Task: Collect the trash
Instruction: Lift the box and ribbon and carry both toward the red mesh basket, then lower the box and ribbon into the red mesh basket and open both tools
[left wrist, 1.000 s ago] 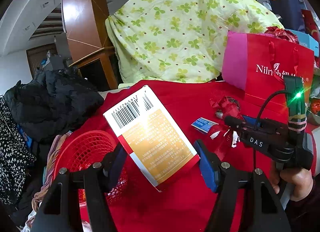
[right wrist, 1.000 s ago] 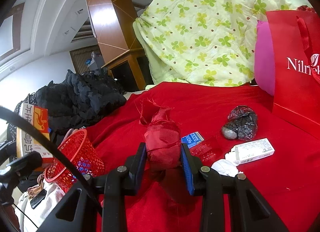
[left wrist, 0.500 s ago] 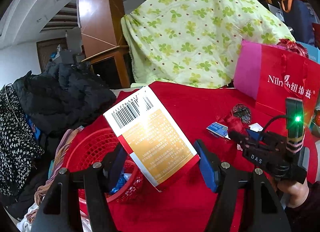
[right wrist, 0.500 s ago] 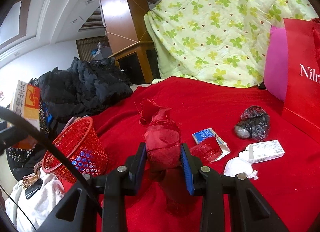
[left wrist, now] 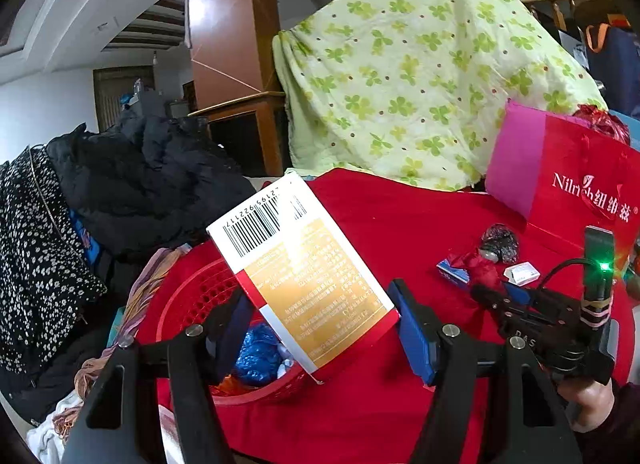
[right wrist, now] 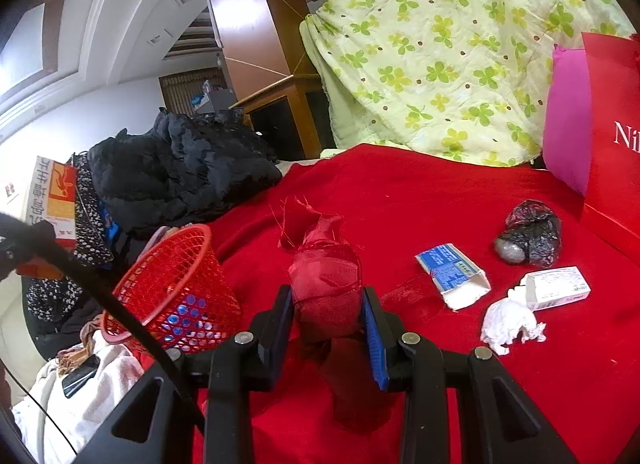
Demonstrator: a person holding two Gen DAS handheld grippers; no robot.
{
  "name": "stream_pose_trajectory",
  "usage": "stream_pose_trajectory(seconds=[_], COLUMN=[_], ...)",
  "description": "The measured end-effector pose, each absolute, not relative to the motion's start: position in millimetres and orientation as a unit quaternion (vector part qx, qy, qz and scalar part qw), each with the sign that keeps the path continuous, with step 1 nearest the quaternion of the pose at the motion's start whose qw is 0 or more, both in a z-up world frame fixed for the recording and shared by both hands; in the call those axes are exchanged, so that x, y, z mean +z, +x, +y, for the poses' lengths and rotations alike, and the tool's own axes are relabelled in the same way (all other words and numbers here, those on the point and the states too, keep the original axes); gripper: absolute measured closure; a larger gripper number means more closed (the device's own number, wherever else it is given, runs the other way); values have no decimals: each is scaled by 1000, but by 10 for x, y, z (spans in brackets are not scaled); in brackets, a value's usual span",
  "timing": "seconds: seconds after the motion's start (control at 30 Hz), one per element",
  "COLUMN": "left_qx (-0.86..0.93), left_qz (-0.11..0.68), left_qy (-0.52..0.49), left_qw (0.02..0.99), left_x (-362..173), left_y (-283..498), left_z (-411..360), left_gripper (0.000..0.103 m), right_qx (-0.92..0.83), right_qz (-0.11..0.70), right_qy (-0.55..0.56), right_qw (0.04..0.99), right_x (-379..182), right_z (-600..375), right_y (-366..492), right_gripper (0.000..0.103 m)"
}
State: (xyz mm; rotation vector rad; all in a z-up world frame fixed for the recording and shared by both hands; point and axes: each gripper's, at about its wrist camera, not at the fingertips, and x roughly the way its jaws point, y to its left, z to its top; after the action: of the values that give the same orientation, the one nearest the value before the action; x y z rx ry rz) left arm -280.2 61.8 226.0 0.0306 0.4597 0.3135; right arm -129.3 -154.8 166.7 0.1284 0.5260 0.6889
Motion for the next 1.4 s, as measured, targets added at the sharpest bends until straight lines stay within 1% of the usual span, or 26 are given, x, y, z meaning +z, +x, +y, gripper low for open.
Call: stream_pose_trajectory(seconds=[0.2,0.57,1.0,1.23,1.4], left_qx=[164,182,222,242,224], left_qz=[221,213,214,217,221], left_qy=[1,-24,-59,-81,-87], left_qw=[961,960,949,942,945], left_x=[2268,2250,2162,2071,1969], left_y=[-2905,-3084,-3279,-3335,-3268], left_z=[777,1069,1555,1836,1954], left_gripper=[34,34,34,34,34], right_qx=[353,395,420,433,436], right_qz=[247,210,176,167,179], right_qy=[61,51,29,19,8], right_qw=[900,893,890,885,882], right_x=[1798,2244,2573,2667,2584], right_z=[-1418,-1041,-528,-168,106], right_y=[-1443,-1711,-1817,-1840,-1786], right_gripper=[67,67,67,67,67])
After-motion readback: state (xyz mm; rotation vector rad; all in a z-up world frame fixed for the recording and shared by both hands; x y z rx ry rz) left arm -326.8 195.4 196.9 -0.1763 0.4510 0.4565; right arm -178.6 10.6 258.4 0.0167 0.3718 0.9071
